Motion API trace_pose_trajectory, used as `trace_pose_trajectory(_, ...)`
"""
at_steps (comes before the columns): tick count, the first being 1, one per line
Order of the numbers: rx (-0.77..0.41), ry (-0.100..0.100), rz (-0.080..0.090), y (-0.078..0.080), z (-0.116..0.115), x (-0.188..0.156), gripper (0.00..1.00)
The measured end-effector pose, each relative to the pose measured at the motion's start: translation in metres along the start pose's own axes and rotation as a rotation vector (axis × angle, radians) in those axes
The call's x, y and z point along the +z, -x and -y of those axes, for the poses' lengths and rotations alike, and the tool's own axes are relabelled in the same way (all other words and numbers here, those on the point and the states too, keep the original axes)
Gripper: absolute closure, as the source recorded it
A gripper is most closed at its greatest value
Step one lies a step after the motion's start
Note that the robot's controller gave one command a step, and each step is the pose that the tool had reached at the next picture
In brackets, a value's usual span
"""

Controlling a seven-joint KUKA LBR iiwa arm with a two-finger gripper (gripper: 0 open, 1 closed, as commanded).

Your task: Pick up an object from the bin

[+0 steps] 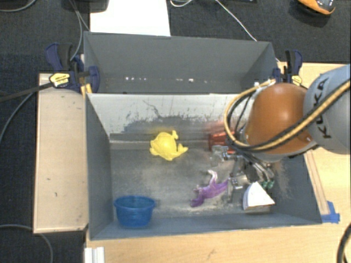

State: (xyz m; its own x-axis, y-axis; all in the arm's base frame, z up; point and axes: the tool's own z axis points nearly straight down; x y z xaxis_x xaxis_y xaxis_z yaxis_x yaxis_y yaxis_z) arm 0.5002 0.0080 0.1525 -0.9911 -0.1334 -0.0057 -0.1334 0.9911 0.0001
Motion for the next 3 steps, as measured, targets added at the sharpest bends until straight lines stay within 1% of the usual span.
trace_pose_trajectory(1, -0.215, -0.002, -0.003, -0.004, 0.007, 0.035, 0.00)
trace_pose_trajectory(2, 0.008, 0.001, -0.002, -0.002, 0.010, 0.082, 1.00)
trace_pose_trajectory(3, 0.009, 0.001, -0.002, -0.002, 0.010, 0.082, 1.00)
